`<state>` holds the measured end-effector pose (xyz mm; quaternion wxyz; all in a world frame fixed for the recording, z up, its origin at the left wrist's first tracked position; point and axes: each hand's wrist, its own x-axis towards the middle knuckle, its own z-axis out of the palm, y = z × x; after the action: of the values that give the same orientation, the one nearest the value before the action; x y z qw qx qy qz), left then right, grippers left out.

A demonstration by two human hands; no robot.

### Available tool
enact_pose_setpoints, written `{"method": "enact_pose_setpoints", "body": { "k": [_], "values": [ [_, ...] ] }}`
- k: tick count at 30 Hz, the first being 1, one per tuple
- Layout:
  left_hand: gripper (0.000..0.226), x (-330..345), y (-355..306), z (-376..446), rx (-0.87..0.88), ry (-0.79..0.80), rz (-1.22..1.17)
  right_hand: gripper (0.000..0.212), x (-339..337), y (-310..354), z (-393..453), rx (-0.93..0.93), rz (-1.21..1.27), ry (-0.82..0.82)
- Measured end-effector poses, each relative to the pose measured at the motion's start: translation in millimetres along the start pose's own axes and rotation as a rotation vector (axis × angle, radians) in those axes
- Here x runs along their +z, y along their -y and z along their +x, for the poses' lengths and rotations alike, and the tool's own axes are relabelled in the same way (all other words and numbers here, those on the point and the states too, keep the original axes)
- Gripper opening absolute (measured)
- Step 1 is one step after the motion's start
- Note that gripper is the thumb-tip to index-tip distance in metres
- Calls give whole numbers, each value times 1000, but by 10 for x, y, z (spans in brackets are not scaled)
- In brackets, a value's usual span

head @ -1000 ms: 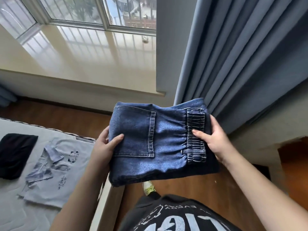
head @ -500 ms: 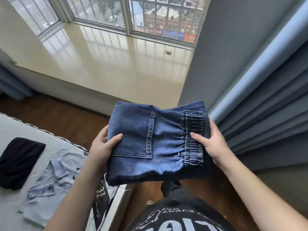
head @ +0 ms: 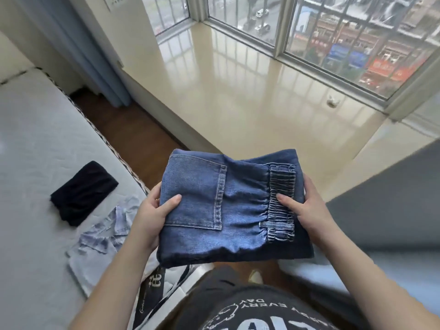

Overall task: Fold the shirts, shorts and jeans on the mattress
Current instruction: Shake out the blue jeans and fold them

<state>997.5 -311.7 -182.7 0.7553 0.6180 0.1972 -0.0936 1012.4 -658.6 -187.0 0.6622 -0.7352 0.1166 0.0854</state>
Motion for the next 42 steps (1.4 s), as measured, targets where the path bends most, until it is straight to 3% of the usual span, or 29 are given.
{"method": "enact_pose_setpoints", "body": {
  "k": [5, 16, 24, 36, 42],
  "values": [
    [56, -312, -60, 265, -3, -150, -90, 59, 443, 160, 609, 6, -20, 128],
    [47, -876, -404, 972, 61, -332, -284, 57, 1426, 822, 1819, -56, -171, 298],
    [46, -1080, -636, 1428, 58, -422, -290, 54, 1866, 997, 2544, -35, -153, 407],
    [57, -1364, -973, 1978, 89, -715, -338, 50, 2900, 1184, 3947, -37, -172, 741],
    [54, -1577, -917, 1963, 103, -884, -482, 51, 3638, 1275, 4278, -73, -254, 933]
  ]
}}
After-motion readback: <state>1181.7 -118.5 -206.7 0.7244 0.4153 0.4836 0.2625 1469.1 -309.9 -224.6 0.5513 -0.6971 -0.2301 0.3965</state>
